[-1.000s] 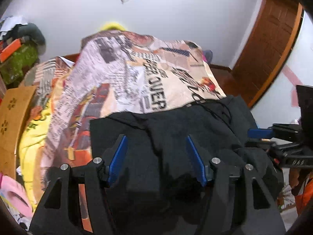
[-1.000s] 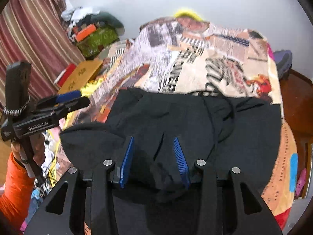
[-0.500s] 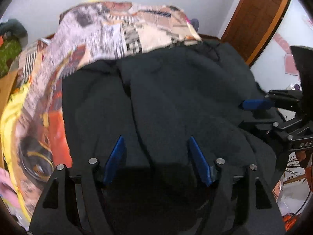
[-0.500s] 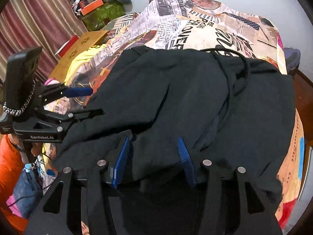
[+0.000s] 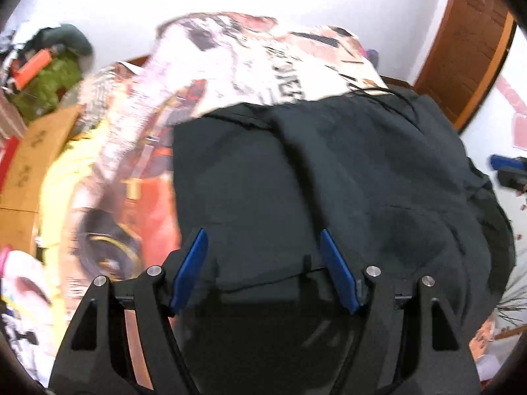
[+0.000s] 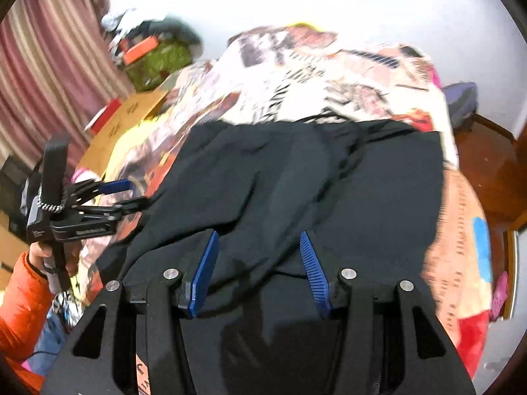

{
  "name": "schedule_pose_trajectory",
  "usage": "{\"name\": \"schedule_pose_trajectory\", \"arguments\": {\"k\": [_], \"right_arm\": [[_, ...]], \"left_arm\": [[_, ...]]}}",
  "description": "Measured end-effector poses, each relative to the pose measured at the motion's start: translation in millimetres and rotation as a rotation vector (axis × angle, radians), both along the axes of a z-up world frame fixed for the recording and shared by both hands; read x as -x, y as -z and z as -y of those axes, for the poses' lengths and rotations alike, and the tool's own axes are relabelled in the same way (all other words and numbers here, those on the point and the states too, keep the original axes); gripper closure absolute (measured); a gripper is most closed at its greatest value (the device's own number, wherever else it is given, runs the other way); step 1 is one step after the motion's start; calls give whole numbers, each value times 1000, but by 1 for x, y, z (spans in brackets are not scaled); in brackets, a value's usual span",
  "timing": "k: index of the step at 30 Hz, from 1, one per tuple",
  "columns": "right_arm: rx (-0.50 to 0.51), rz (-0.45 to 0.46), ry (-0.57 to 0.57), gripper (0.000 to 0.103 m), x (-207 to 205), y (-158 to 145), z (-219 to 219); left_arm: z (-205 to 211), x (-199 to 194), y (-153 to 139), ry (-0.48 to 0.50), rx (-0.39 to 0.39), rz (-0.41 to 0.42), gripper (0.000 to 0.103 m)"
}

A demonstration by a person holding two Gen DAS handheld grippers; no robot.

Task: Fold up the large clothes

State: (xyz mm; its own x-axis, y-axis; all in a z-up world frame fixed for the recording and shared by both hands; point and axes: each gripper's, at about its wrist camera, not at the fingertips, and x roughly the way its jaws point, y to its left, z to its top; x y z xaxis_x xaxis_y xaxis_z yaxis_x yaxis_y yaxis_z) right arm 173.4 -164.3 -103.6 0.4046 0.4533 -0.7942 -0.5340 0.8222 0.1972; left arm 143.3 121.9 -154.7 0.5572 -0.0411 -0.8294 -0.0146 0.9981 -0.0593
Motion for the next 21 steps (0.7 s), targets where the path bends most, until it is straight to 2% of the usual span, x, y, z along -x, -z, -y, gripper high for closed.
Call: {"name": "schedule_pose_trajectory", "arguments": {"k": [3,8,15,21], "right_arm": [[12,37,78,55,1,-12,27],[28,49,203,55,3,-15,66],[16,-38,352,55,8,6,113],[21,-127,402,55,21,33,134]], "left_arm": [[-27,9,-2,-49,-27,-3,33],[-76,29,17,-152,-4,-80,33],[-107,66,69,-230,81,-229,33],[-113,84,110,-257,186,-335,33]]}}
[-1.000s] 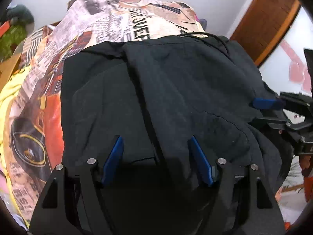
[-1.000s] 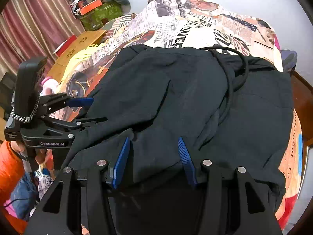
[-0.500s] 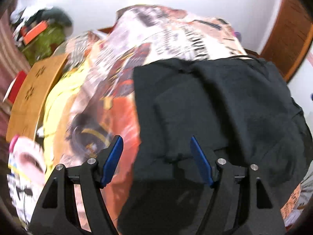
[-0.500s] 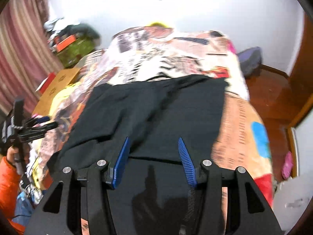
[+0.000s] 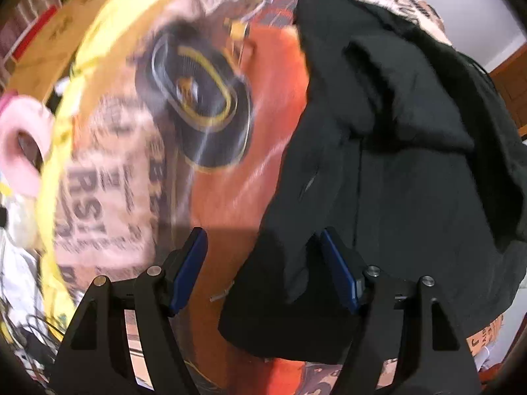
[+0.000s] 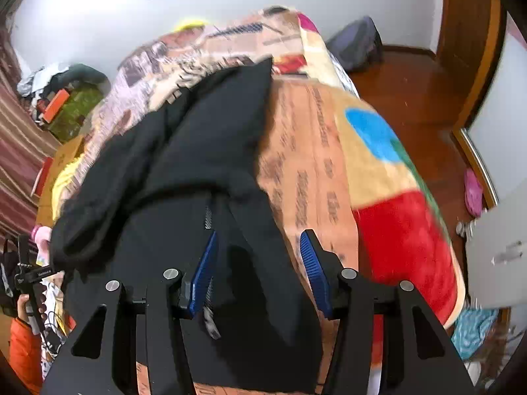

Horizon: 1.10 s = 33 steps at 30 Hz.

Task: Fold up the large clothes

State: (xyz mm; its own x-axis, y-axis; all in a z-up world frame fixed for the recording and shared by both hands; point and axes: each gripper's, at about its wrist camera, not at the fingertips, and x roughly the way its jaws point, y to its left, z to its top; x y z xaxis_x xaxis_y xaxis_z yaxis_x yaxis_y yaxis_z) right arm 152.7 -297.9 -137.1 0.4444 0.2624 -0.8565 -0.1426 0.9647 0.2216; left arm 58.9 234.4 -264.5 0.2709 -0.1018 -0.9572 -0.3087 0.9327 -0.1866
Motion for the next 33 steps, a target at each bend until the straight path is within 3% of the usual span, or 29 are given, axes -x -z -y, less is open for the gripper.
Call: {"name": "schedule_pose_trajectory", "arguments": {"k": [6,11,13,16,20,26,28,29,31,33], "right_arm": [[7,-65,10,55,12,24,12],[-64,-87,18,55,17,29,18],[-73,-84,4,55,19,28,19],[-73,-67,-45,55,26,23,14],[-84,-64,-55,55,29,26,12],[-134,-102,-89,55,24,41,18],[-147,-117,-78,65,24,39,21],[-141,-113,-84,71,25,36,20],[-130,-94,-100,94,29,27,15],[-149,-73,-112,95,31,17,12]], "left_arm": [[0,7,25,-35,152,-17,33],[5,12,26,-37,181,-15,33],[8,13,24,-26,208,-10,37],[14,14,18,-21,320,19,63],[25,18,13,-4,305,38,66],[30,22,28,0,301,35,66],[31,23,27,2,285,25,70],[34,23,23,5,286,26,80],[39,18,12,8,280,43,82],[42,14,-11,18,285,95,85]]}}
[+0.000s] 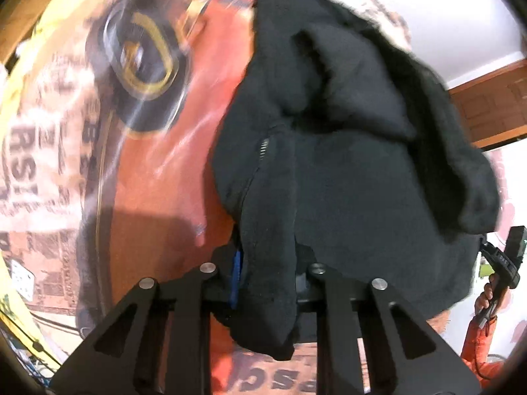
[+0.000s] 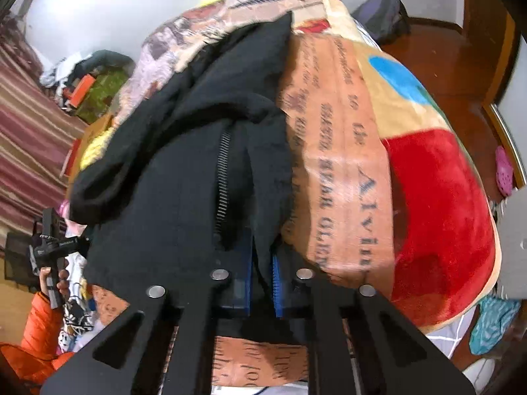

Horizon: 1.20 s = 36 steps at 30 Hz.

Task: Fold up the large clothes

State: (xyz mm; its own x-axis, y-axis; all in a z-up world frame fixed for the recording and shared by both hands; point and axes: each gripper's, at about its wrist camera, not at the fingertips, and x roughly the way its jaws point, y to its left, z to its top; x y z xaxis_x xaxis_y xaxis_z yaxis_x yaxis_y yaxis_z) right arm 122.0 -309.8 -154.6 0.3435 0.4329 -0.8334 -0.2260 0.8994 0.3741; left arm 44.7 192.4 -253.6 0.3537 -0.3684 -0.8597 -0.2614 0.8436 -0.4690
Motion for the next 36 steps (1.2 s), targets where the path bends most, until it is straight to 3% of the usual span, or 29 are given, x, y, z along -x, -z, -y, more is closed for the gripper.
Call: {"name": "schedule_pose_trajectory", "arguments": {"k": [5,11,18,25,32,36], "right_arm": [[-41,53,-23,97,-6,-26,-12],[-120,141,-67,99,-33,-65,-31],[-160,227,-86,100,-87,-94,-48],[-142,224,-31,100,-160,-81,-54],[-131,152,63,100,-229,-45,-38],[-73,116,79,100,-256,-18,-37]], "left_arm": [[6,-12,-62,5,73,158,88],[0,-42,-119,20,117,282,88],[-30,-83,-144,-41,188,350,88],[-63,-140,-139,-137,128,356,88],[-95,-205,-96,-198,24,291,88],[-96,-239,-58,-179,-42,232,87]]}}
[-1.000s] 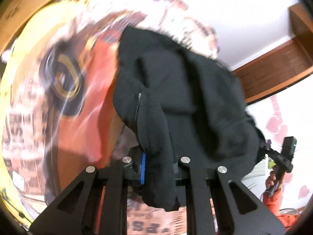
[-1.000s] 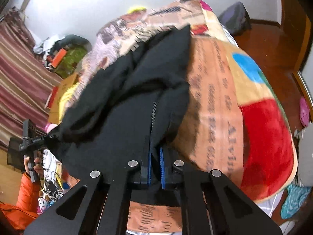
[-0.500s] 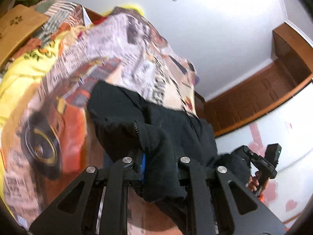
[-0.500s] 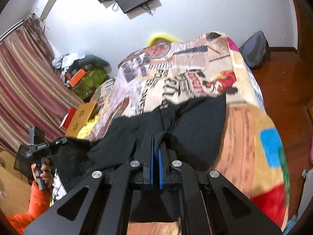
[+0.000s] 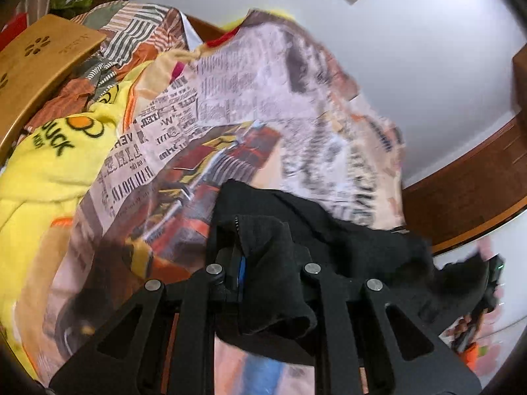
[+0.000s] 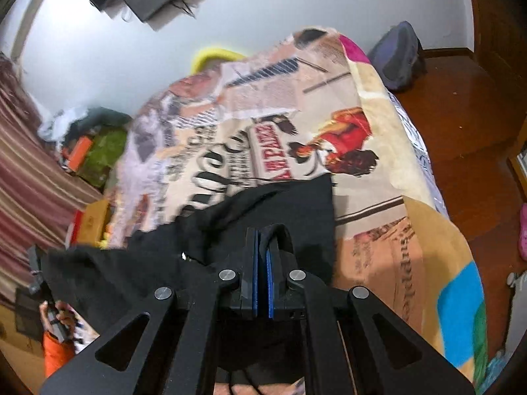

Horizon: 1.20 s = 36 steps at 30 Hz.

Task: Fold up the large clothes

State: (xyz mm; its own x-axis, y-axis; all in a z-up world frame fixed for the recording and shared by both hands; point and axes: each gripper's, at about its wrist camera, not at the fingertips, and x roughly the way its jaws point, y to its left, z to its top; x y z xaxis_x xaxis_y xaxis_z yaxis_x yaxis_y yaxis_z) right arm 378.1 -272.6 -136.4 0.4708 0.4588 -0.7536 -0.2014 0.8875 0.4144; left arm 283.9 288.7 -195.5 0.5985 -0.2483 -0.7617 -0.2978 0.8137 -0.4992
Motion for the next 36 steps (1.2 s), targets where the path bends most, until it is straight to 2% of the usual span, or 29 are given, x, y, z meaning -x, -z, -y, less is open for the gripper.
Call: {"name": "schedule_pose_trajectory", "arguments": {"k": [2,5,8,12,14,17,18,19,20,22,23,24,26,30,36], "right_arm": [[24,-21,-3,100,-9,12,-2],[29,-46,-9,100,-17,27,-2],[21,-50,-27,100,-19,29,-1],[73,-94,-51,97,-17,21,-3],[123,-102,-62,96,-15,13,-6],[212,-56,-84,94,-2,-6,-12],[245,-28,-87,91,6,-14,-15],[273,-10,-85,84,10,-18,-17],[330,24,-78,78,17,-25,-20],[404,114,-74,54,31,-38,-25],[423,159,-68,51,38,-45,-27],[431,194,-56,50,46,-52,-28],[399,206,-51,50,54,-62,-29],[332,227,-128,50,74,-70,-52],[358,214,-297,50,90,-35,-133]], "left_arm": [[6,-13,19,19,-27,-46,87],[12,-24,42,46,-22,-92,87],[16,-28,51,77,-30,-119,87],[16,-23,36,87,-78,-115,84],[18,-19,23,101,-127,-117,82],[23,-16,9,134,-205,-134,79],[24,-16,6,140,-220,-149,77],[25,-16,3,140,-224,-169,76],[24,-15,1,136,-221,-173,75],[24,-13,-5,142,-222,-164,73],[22,-12,-9,142,-215,-162,72],[20,-11,-11,139,-201,-159,72],[15,-8,-17,130,-158,-144,70],[8,-4,-22,121,-96,-141,67],[5,2,-21,138,-88,-150,65]]}}
